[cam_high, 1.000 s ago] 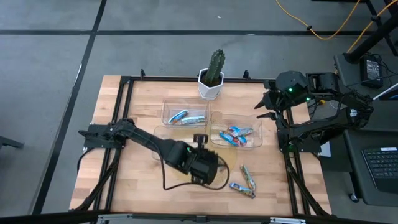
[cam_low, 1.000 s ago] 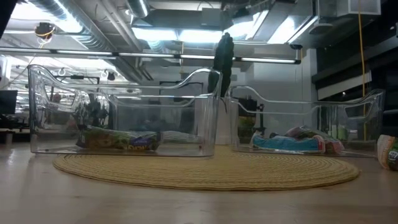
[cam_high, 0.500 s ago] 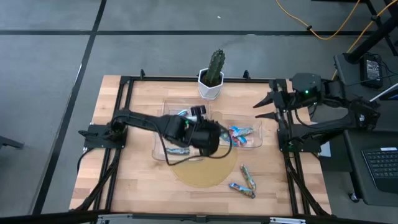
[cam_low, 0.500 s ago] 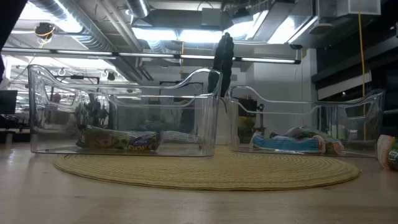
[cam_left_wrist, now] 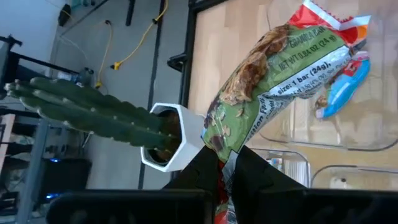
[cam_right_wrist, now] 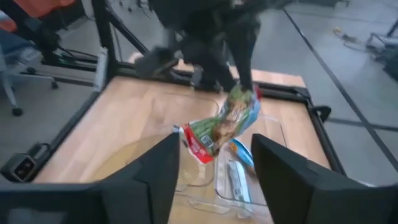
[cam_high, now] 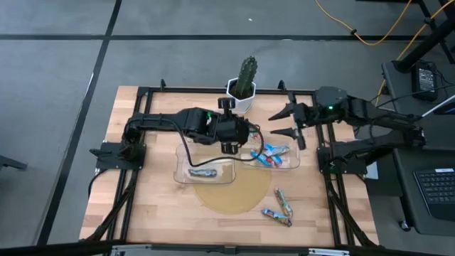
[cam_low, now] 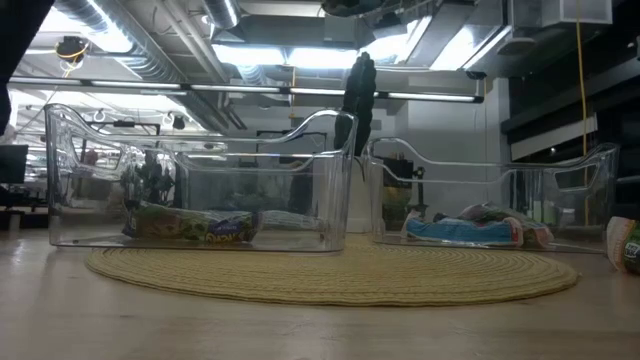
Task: Pick and place Granola Bars by type
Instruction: Put the red granola bar into the right bin
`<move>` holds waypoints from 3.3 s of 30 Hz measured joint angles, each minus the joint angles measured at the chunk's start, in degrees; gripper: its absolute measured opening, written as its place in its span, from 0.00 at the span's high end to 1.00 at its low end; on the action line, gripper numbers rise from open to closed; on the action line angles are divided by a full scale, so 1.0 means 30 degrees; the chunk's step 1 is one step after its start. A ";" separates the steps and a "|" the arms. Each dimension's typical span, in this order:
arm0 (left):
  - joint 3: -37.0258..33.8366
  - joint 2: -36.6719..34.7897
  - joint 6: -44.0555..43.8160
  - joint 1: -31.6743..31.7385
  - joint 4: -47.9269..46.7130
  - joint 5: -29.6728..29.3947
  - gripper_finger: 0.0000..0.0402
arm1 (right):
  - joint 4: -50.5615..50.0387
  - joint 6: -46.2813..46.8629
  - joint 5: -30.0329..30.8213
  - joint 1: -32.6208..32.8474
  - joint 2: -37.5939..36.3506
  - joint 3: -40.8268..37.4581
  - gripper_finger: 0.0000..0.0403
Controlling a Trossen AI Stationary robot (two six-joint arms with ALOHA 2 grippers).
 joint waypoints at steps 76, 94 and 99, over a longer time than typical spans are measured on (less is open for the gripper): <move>-0.0015 -0.0765 0.1909 0.3190 0.3864 0.2970 0.84 | 0.1781 -0.3144 0.8753 0.0809 0.2208 0.0029 0.83; 0.0021 -0.4021 -0.1215 0.2734 0.1361 0.0597 0.76 | -0.5123 -0.0468 0.9264 0.1102 0.1040 0.2275 0.83; 0.0007 -0.3927 -0.0809 0.2301 0.1386 0.1033 0.76 | -0.8846 0.0931 0.9254 0.1698 0.1008 0.3635 0.83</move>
